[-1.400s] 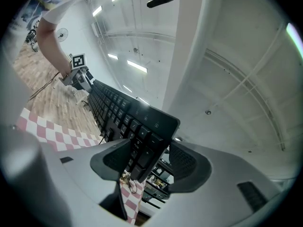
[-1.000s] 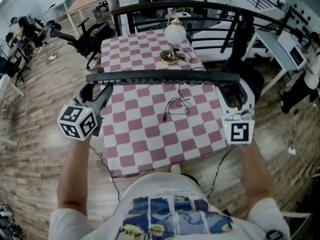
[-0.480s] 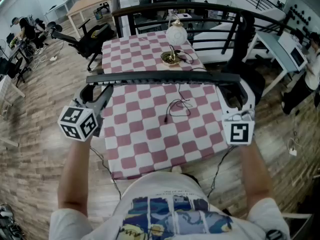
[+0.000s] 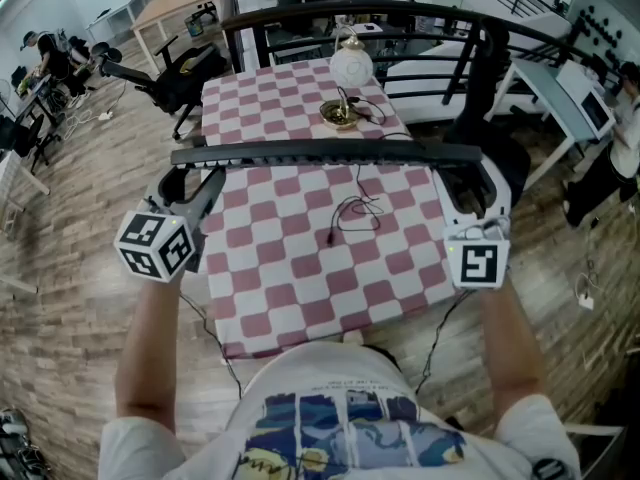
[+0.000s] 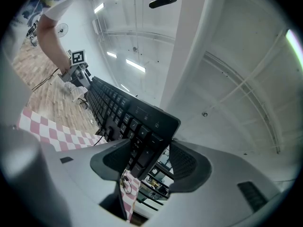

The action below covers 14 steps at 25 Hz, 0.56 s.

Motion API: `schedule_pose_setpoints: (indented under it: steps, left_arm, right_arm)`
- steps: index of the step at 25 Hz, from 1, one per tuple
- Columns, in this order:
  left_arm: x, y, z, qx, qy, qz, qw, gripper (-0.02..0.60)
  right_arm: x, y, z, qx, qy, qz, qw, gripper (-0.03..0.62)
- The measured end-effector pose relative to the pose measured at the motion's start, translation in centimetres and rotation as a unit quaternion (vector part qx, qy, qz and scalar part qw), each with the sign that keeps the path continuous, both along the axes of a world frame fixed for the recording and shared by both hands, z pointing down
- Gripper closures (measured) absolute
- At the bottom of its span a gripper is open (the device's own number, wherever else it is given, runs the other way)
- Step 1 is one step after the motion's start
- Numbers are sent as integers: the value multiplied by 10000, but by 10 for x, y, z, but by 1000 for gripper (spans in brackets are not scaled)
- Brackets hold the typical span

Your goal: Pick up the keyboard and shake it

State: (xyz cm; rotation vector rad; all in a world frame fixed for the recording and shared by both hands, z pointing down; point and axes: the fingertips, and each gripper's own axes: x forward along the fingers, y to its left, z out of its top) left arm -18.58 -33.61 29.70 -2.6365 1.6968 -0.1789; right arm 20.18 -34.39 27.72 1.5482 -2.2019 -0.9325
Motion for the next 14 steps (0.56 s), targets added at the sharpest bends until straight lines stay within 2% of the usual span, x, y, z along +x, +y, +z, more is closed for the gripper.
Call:
schedule_pose_setpoints:
  steps: [14]
  left_arm:
    - [8,-10,4,-75,0,-10,10000,316]
  right_arm:
    - [9,-11,7,-125,-52,31,9999,342]
